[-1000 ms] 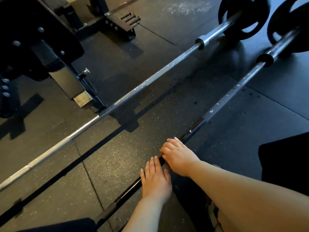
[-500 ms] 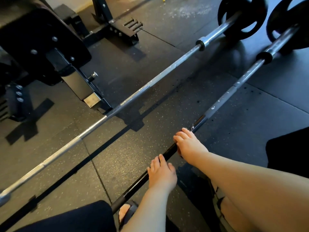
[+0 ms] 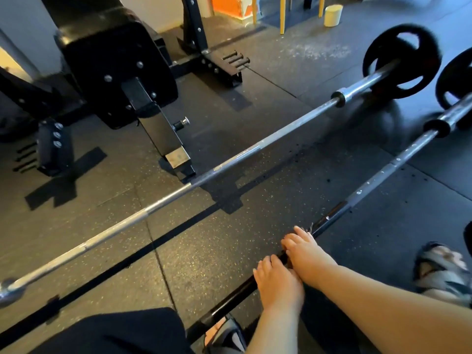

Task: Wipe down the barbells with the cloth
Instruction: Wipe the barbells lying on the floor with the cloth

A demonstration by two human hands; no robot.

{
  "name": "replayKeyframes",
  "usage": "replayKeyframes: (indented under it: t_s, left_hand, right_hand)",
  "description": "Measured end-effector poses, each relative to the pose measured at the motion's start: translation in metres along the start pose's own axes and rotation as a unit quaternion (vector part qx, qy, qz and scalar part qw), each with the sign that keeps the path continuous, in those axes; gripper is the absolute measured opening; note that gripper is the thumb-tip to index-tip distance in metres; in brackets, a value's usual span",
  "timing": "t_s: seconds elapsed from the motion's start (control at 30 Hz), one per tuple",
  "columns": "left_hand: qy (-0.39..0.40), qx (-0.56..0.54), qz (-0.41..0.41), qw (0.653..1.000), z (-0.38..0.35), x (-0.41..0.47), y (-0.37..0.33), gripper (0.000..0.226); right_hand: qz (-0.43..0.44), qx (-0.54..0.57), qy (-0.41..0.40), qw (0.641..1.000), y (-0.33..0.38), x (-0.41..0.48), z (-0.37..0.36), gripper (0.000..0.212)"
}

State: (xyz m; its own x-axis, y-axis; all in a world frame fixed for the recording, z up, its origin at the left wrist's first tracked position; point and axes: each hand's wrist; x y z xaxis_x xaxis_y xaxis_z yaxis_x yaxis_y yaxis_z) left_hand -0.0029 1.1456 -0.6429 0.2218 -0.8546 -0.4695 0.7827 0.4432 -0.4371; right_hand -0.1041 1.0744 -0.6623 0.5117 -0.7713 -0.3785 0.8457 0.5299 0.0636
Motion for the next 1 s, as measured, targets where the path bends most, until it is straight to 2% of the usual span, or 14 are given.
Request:
replayKeyframes:
  t_s: [0.07, 0.17, 0.27, 0.33, 0.4, 0.47, 0.5, 0.6, 0.67, 0.73, 0.9, 1.0]
  left_hand:
    - [-0.027, 0.025, -0.014, 0.999, -0.007, 0.001, -0.001, 0.055]
    - [-0.057, 0.061, -0.034, 0.996, -0.019, 0.006, -0.006, 0.056]
    - [-0.084, 0.039, -0.045, 0.995, -0.035, 0.019, -0.01, 0.046]
    - [-0.114, 0.053, -0.061, 0.99, -0.043, 0.029, -0.014, 0.048]
    - [-0.082, 0.058, -0.065, 0.993, -0.041, 0.039, -0.025, 0.053]
    - [-0.056, 0.073, -0.094, 0.991, -0.04, 0.051, -0.031, 0.041]
    - [-0.06, 0.069, -0.107, 0.99, -0.041, 0.055, -0.032, 0.039]
    - [-0.087, 0.069, -0.101, 0.989, -0.044, 0.051, -0.035, 0.057]
    - [-0.112, 0.082, -0.112, 0.984, -0.05, 0.046, -0.034, 0.053]
    - [-0.124, 0.095, -0.116, 0.981, -0.051, 0.043, -0.033, 0.046]
    - [-0.121, 0.121, -0.107, 0.979, -0.05, 0.044, -0.032, 0.046]
    - [-0.103, 0.12, -0.108, 0.981, -0.052, 0.044, -0.03, 0.047]
  right_hand:
    - [-0.007, 0.056, 0.0, 0.998, 0.002, -0.003, -0.001, 0.056]
    - [0.069, 0.031, -0.043, 0.996, -0.021, -0.01, -0.003, 0.055]
    - [0.013, 0.082, -0.09, 0.993, -0.052, -0.013, -0.004, 0.054]
    - [-0.016, 0.112, -0.101, 0.988, -0.054, -0.011, -0.008, 0.051]
    - [-0.014, 0.152, -0.09, 0.984, -0.05, -0.01, -0.013, 0.048]
    - [0.011, 0.174, -0.095, 0.98, -0.057, -0.008, -0.015, 0.05]
    - [0.024, 0.175, -0.09, 0.98, -0.066, -0.008, -0.014, 0.051]
    - [0.01, 0.174, -0.097, 0.98, -0.087, -0.012, -0.014, 0.05]
    - [-0.041, 0.19, -0.123, 0.973, -0.084, -0.012, -0.014, 0.05]
    - [-0.063, 0.206, -0.115, 0.97, -0.07, -0.013, -0.016, 0.049]
    - [-0.005, 0.159, -0.081, 0.984, -0.082, -0.015, -0.016, 0.055]
    - [-0.023, 0.168, -0.102, 0.98, -0.086, -0.013, -0.013, 0.049]
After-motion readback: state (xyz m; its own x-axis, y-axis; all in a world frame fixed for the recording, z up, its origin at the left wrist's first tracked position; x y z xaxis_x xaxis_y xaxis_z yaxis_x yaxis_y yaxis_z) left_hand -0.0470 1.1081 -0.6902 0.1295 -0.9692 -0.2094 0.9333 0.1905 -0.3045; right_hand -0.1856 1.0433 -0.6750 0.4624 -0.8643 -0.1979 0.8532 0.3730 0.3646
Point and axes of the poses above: each hand's wrist, its own x-axis towards the middle knuckle, its own z-axis out of the back of the hand, y = z × x, and after that the axes turned 2 degrees about -z, right-handed
